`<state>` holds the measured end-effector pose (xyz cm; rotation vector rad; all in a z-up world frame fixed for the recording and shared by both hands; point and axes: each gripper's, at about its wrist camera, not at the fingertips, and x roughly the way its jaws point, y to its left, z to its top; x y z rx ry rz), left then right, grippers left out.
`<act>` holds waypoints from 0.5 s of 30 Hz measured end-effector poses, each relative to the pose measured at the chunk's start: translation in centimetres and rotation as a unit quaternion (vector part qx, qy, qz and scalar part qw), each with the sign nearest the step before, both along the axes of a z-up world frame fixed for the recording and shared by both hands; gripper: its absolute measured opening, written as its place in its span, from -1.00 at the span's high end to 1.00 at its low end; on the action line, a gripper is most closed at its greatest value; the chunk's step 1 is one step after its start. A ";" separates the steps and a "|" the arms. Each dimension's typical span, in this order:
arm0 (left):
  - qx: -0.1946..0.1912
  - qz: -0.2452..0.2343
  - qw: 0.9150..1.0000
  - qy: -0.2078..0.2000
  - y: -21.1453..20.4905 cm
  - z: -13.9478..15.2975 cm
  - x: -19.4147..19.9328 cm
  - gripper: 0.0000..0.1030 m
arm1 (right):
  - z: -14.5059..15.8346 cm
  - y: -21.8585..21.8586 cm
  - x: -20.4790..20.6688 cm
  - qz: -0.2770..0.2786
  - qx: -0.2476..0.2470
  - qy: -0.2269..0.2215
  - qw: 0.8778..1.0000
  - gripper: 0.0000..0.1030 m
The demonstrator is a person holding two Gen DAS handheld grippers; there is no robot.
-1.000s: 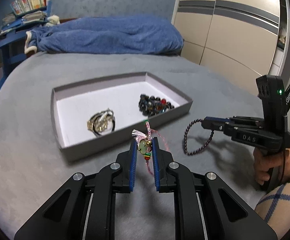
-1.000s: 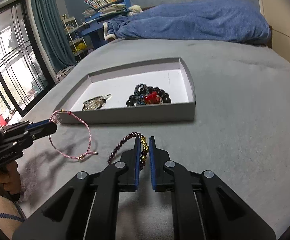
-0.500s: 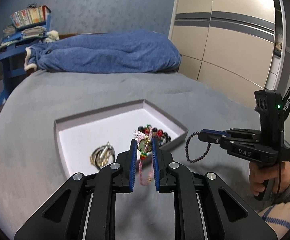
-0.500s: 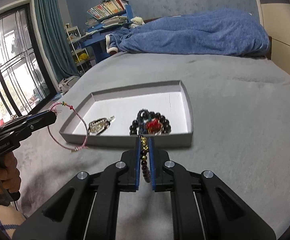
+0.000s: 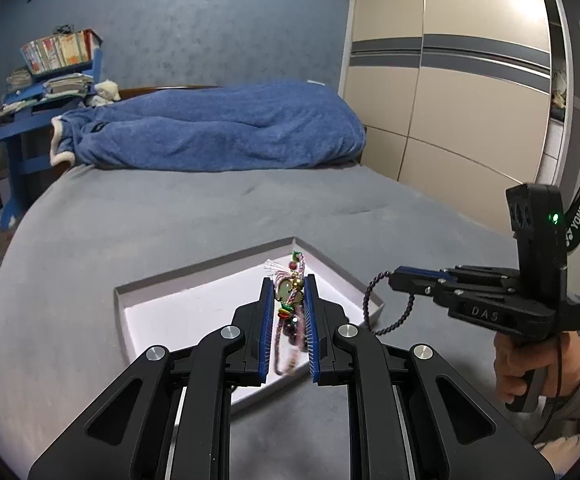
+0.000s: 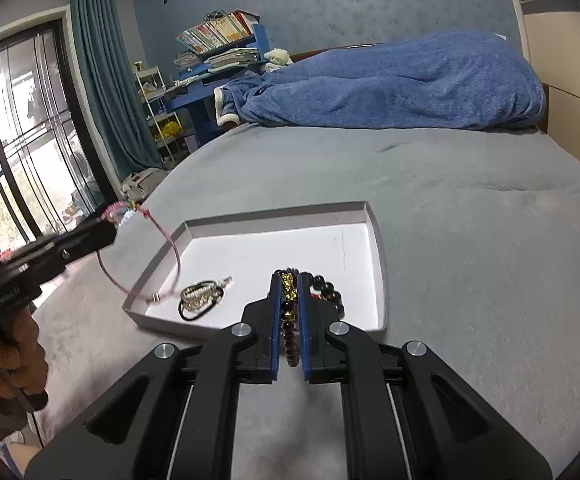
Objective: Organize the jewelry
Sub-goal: 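Carry both bracelets into the box and open both grippers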
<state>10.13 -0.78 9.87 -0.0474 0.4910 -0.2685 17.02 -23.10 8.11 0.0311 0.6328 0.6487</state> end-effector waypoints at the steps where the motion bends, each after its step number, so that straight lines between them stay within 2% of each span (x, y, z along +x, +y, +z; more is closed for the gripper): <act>1: 0.000 0.002 1.000 0.002 0.1 -0.1 0.2 0.70 | 0.1 0.2 0.2 0.001 0.001 0.000 1.000 0.85; 9: -0.003 0.018 1.000 0.014 0.7 -1.3 1.4 0.70 | 0.2 3.3 1.2 0.024 -0.005 -0.002 1.000 0.85; 15: -0.012 0.043 0.999 0.031 2.0 -2.6 3.1 0.70 | -1.1 7.0 2.2 0.050 -0.020 0.013 0.998 0.85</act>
